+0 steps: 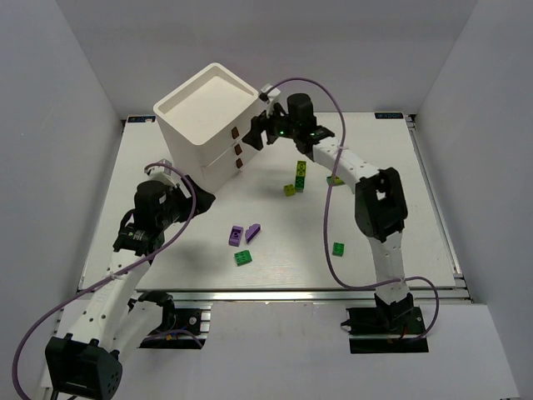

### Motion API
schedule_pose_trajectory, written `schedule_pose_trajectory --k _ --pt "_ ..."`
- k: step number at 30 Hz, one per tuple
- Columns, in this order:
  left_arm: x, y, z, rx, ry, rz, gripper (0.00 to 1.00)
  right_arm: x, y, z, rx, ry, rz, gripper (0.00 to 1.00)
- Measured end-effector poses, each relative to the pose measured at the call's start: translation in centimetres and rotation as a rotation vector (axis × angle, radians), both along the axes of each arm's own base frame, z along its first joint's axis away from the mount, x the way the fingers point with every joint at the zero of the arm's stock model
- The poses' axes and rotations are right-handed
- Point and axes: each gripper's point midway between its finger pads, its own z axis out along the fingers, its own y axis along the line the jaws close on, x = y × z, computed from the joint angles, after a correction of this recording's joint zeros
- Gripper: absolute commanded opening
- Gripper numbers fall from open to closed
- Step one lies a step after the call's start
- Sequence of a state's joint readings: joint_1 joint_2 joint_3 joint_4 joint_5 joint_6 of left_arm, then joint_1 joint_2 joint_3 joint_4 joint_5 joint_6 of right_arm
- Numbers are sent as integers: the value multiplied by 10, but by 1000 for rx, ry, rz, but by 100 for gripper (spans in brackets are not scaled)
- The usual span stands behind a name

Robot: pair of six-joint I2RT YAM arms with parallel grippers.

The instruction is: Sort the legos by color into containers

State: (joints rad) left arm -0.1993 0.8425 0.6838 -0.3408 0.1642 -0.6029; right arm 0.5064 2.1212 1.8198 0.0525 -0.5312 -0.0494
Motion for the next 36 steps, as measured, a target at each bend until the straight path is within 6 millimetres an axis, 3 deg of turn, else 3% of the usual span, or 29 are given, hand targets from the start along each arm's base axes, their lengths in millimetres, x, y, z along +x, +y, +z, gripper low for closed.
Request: schedule_pose_trajectory --k 3,6,12,22,28,32,36 --pt "-1 0 -1 -1 6 -2 87 17 30 -2 22 -30 -39 81" --pt "-1 0 0 0 8 -1 87 21 44 -12 21 -30 -58 81" --pt "0 0 3 1 4 -2 88 24 48 -20 3 -33 -98 79" --pt "3 -1 -1 12 21 -6 88 28 49 -17 7 -58 -131 60" --pt "3 0 2 12 12 -6 88 25 56 -15 14 -71 -127 37" --pt "2 0 3 11 6 -6 88 17 61 -14 20 -82 -110 12" --pt "2 0 4 10 3 -6 88 8 62 -13 27 -90 -99 0"
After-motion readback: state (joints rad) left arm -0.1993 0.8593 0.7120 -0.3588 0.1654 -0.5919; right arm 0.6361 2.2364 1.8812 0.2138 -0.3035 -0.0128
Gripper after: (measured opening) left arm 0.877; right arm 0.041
